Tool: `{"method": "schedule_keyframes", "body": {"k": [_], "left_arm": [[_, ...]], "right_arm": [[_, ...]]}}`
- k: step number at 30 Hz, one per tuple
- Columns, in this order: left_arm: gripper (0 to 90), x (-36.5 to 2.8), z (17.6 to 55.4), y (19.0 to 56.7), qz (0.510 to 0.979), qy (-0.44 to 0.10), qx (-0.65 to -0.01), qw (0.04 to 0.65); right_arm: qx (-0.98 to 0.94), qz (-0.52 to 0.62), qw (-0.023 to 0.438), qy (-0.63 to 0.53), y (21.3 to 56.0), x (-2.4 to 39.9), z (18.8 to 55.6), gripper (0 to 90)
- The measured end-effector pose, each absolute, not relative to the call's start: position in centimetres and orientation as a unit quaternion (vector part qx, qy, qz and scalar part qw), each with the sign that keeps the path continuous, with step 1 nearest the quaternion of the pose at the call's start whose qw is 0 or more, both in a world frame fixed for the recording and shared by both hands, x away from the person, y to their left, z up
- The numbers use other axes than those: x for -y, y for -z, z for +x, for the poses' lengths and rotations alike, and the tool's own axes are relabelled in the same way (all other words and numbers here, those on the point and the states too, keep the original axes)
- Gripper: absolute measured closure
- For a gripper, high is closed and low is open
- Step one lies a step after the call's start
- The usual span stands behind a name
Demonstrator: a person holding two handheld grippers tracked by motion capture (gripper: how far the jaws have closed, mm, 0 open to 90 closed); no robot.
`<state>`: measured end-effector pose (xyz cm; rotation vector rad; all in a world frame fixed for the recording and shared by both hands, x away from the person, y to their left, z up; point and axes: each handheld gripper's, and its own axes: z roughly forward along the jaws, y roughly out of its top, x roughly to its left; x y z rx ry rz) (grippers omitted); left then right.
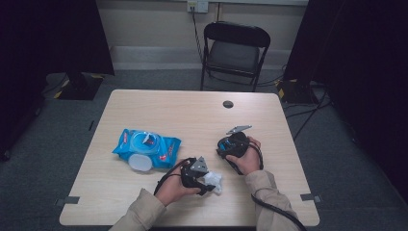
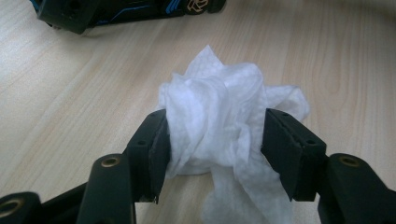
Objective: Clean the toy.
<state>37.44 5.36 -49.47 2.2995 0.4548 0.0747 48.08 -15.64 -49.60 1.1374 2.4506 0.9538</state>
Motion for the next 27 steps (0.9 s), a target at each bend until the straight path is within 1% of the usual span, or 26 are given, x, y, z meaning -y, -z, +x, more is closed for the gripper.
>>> {"method": "schedule_keyframes", "body": {"k": [7, 12, 27], "left_arm": [[42.3, -5.36, 37.45, 49.49, 0.903, -0.030, -0.178, 0.389], [42.3, -5.33, 37.39, 49.48, 0.905, -0.033, -0.176, 0.386], [42.4, -5.35, 37.40, 49.48, 0.906, -0.035, -0.173, 0.385]], "right_arm": [[-0.850, 0.398, 0.147, -0.311, 49.57, 15.18, 48.07, 19.8], [-0.843, 0.405, 0.153, -0.319, 49.64, 15.37, 47.92, 24.3], [-0.843, 0.402, 0.153, -0.323, 49.66, 15.51, 47.61, 25.2]]}}
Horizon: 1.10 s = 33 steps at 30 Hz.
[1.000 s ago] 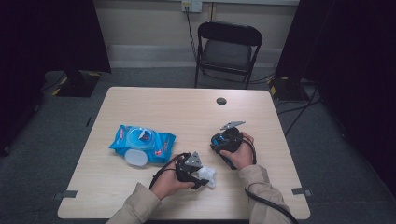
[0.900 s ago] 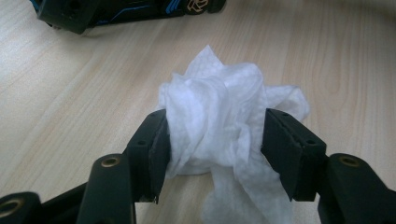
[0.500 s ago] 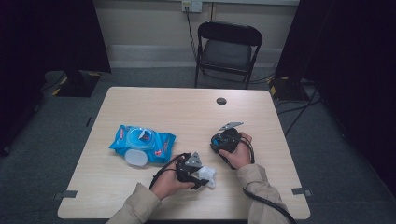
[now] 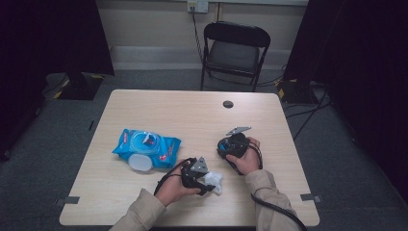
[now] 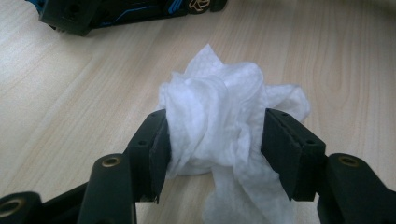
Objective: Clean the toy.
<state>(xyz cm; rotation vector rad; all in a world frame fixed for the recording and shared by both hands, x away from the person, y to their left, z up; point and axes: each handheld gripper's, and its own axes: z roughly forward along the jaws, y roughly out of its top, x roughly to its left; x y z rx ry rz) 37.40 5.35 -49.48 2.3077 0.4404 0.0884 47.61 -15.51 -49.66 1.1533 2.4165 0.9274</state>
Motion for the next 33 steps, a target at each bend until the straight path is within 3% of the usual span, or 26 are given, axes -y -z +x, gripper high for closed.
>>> {"method": "schedule_keyframes", "body": {"k": [33], "left_arm": [[41.5, -5.6, 37.7, 47.9, 0.898, -0.046, -0.186, 0.397]], "right_arm": [[-0.813, 0.383, 0.162, -0.408, 47.3, 19.1, 43.3, 25.5]]}}
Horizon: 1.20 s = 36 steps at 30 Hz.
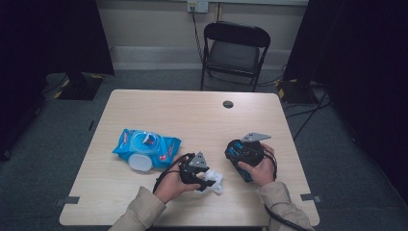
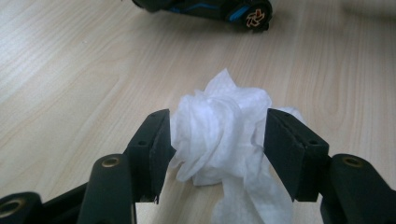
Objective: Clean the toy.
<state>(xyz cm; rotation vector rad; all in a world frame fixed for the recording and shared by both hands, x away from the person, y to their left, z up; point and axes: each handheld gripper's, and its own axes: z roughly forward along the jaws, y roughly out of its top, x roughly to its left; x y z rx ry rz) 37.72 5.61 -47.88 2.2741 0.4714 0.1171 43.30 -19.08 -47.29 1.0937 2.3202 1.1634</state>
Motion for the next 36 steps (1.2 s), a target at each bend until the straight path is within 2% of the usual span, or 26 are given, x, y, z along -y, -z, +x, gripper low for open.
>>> {"method": "schedule_keyframes", "body": {"k": [14, 16, 20, 23, 30, 36], "left_arm": [[46.7, -5.0, 37.4, 49.1, 0.911, -0.039, -0.177, 0.371], [52.2, -5.0, 37.4, 49.0, 0.910, -0.038, -0.183, 0.369], [72.3, -5.0, 37.3, 48.8, 0.909, -0.019, -0.197, 0.366], [76.4, -5.1, 37.6, 48.4, 0.907, -0.015, -0.217, 0.361], [77.3, -6.5, 39.0, 46.6, 0.882, -0.009, -0.262, 0.392], [75.4, -7.1, 39.7, 48.1, 0.878, -0.041, -0.280, 0.385]], "right_arm": [[-0.791, 0.379, 0.161, -0.452, 45.4, 20.3, 41.7, 25.5], [-0.789, 0.378, 0.163, -0.456, 45.1, 20.5, 41.4, 25.5], [-0.787, 0.372, 0.158, -0.467, 44.7, 20.7, 40.9, 25.5], [-0.787, 0.367, 0.157, -0.471, 44.5, 20.7, 40.5, 25.5], [-0.793, 0.357, 0.151, -0.470, 44.7, 20.2, 39.7, 25.5], [-0.800, 0.352, 0.146, -0.464, 45.2, 19.8, 39.4, 25.5]]}}
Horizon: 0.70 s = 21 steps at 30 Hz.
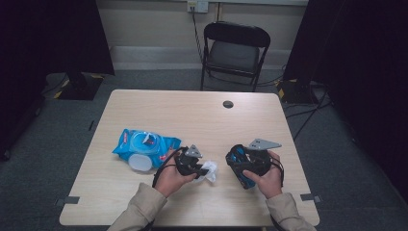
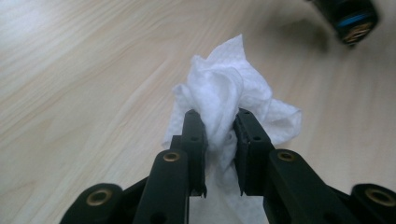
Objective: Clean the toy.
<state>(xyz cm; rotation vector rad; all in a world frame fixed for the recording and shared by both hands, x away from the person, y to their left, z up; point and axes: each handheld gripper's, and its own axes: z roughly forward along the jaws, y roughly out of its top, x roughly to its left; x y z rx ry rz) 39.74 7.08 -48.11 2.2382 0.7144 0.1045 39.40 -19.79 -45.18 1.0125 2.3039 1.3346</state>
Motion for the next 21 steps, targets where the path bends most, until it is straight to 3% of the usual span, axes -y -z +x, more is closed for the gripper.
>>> {"method": "schedule_keyframes", "body": {"k": [8, 11, 17, 21], "left_arm": [[56.0, -7.9, 39.6, 47.9, 0.880, -0.048, -0.270, 0.387], [54.1, -8.3, 39.2, 47.6, 0.884, -0.046, -0.267, 0.381], [57.6, -8.2, 38.7, 48.4, 0.896, -0.049, -0.261, 0.357], [67.2, -8.0, 38.7, 48.7, 0.902, -0.062, -0.252, 0.345]], "right_arm": [[-0.799, 0.354, 0.146, -0.465, 45.1, 20.0, 39.2, 25.5], [-0.800, 0.354, 0.147, -0.462, 45.2, 20.0, 39.1, 25.5], [-0.802, 0.350, 0.146, -0.461, 45.2, 19.8, 38.9, 25.5], [-0.802, 0.350, 0.147, -0.461, 45.3, 19.8, 38.9, 25.5]]}}
